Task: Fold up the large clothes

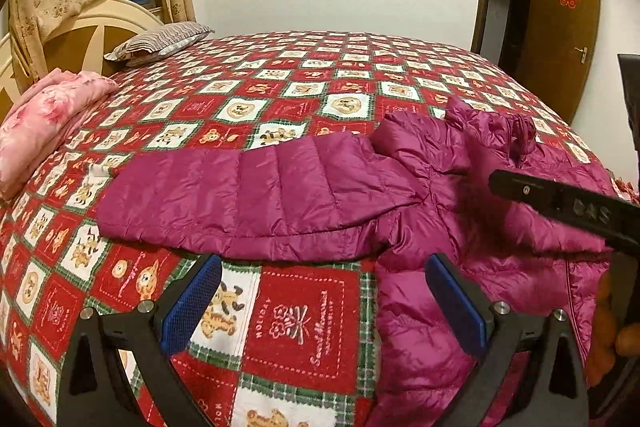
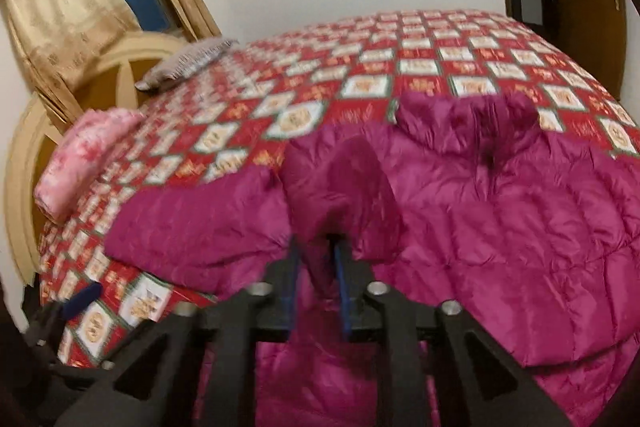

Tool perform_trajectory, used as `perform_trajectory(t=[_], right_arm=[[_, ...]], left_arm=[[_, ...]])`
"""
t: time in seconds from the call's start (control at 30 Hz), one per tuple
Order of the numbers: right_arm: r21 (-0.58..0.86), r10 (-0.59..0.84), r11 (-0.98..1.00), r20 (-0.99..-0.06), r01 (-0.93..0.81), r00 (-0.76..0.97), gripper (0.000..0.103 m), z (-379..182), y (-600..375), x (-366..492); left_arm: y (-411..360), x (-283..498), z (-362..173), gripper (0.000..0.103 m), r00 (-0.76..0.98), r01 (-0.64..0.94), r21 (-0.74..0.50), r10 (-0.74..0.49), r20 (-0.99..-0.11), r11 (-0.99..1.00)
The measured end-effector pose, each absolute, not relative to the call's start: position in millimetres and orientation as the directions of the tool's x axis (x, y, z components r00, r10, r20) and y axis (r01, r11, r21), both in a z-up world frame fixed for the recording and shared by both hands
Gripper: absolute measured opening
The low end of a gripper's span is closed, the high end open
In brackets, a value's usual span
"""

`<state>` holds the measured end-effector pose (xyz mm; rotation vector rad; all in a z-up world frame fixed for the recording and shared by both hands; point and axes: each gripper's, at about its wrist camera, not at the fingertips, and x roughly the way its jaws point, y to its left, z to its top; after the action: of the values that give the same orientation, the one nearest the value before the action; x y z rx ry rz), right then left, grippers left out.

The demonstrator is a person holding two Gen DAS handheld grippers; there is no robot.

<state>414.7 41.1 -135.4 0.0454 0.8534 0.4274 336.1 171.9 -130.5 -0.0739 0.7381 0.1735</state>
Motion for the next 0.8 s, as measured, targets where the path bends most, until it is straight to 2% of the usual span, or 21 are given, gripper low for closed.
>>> perform_trajectory(t=[0.03, 0.07, 0.13, 0.27, 0.3, 0.4, 0.47, 0.57, 0.8], right_arm=[[0.195, 0.374, 0.917, -0.719, -0.347, 0.585, 0.071, -134.0, 39.9, 413.0], [0.171, 0.362, 0.922, -0.701, -0.348, 0.614, 0.075, -128.7, 37.2, 408.4], [0.123, 0.340, 0.927, -0.676, -0.354, 0.654, 0.075, -116.8, 32.3, 401.7], [-0.013, 0.208, 0.960, -0.636, -0.281, 0.743, 0.075, -97.1, 10.7, 398.6], [-0.036, 0.184, 0.964, -0.628, -0.265, 0.756, 0.073, -95.3, 5.9, 398.6], [-0.122, 0.060, 0.978, -0.607, -0.167, 0.792, 0.052, -89.9, -22.1, 403.7], [-0.115, -0.004, 0.990, -0.617, -0.085, 0.787, 0.043, -90.1, -50.1, 412.7], [-0.100, -0.050, 0.995, -0.628, -0.016, 0.777, 0.041, -94.4, -83.6, 423.0], [-0.143, -0.132, 0.989, -0.656, 0.050, 0.743, 0.041, -115.0, -126.9, 436.8]], left_arm=[[169.2, 339.0, -129.3, 0.102, 0.727, -0.179, -0.002, 0.131, -0.674, 0.984], [165.8, 342.2, -127.2, 0.102, 0.730, -0.174, -0.002, 0.128, -0.671, 0.985], [159.7, 348.9, -122.6, 0.102, 0.737, -0.162, -0.008, 0.115, -0.666, 0.987], [134.0, 369.4, -105.5, 0.102, 0.765, -0.117, -0.005, 0.087, -0.638, 0.993], [128.1, 373.7, -102.0, 0.102, 0.772, -0.108, 0.001, 0.085, -0.630, 0.994], [107.8, 396.3, -92.7, 0.102, 0.787, -0.097, 0.022, 0.091, -0.610, 0.995], [94.4, 416.3, -91.0, 0.102, 0.792, -0.087, 0.019, 0.081, -0.606, 0.996], [83.2, 443.0, -100.5, 0.102, 0.773, -0.122, 0.030, 0.114, -0.625, 0.992], [69.9, 488.4, -157.4, 0.102, 0.652, -0.192, 0.067, 0.179, -0.737, 0.979]])
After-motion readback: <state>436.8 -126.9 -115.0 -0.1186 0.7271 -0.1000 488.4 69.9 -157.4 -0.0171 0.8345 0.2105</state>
